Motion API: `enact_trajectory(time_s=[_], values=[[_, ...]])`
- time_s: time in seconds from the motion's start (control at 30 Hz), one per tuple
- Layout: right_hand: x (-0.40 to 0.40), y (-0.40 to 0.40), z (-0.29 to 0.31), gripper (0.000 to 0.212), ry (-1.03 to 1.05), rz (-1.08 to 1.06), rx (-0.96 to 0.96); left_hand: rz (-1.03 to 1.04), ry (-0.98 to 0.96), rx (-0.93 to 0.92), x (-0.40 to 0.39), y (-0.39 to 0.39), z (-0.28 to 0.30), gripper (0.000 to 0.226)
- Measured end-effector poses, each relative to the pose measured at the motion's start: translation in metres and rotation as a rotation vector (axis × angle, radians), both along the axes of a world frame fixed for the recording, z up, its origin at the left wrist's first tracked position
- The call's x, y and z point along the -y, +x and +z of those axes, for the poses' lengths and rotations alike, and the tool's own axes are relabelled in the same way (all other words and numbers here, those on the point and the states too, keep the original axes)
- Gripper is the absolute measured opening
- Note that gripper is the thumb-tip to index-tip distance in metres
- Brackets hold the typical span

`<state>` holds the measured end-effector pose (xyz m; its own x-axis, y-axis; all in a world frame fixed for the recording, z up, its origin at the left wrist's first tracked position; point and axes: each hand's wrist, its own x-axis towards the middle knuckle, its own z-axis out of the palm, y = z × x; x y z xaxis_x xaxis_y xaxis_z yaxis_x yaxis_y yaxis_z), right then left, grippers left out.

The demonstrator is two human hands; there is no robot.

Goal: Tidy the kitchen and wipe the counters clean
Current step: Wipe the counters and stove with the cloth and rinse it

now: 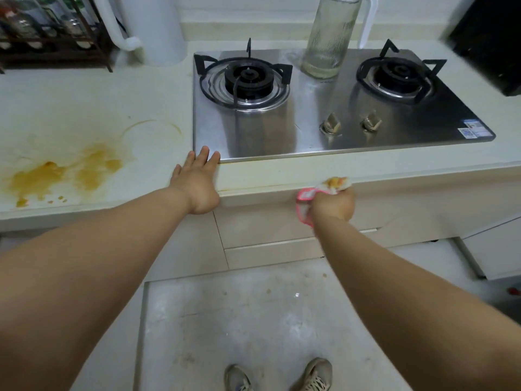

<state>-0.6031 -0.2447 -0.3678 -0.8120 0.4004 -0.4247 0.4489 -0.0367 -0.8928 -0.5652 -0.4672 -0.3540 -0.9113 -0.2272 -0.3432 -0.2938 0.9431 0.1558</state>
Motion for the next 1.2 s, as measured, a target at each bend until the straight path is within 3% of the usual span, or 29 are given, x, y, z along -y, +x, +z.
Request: enact_trajectory(time_s=[0.2,0.4,0.47,0.57,0.7,0.8,0.9,1.03,1.13,1.2], values=[[0.078,0.050,0.001,0.025,-0.174,0.181,-0.003,-0.013,0.007,0.024,0.005,-0.002,0.005,0.091],[0.005,-0.008,0.012,0.013,0.471,0.220,-0.089,-0.040,0.018,-0.015,0.008,0.000,0.000,0.091],[-0.015,-0.032,0.019,0.037,0.762,0.357,0.060,-0.055,0.036,-0.012,0.009,0.000,0.000,0.090],[0.007,-0.029,0.012,0.038,0.969,0.467,0.010,-0.060,0.080,-0.010,0.017,0.003,0.005,0.089],[0.094,0.020,0.003,0.039,0.819,0.838,-0.315,-0.096,0.101,-0.028,0.024,0.007,0.003,0.089],[0.120,0.019,0.004,0.048,0.746,1.026,-0.312,-0.107,0.112,-0.027,0.024,0.006,0.005,0.084],[0.069,-0.003,0.009,0.046,0.710,0.889,-0.195,-0.089,0.127,0.000,0.022,0.006,0.009,0.089],[-0.007,-0.041,0.020,0.049,0.980,0.634,-0.021,-0.085,0.159,0.017,0.021,0.004,0.014,0.088],[0.015,-0.043,0.017,0.044,1.080,0.668,-0.043,-0.080,0.164,0.030,0.022,0.002,0.017,0.087],[0.052,-0.028,0.013,0.037,1.067,0.824,-0.148,-0.078,0.162,0.021,0.023,0.002,0.016,0.087]])
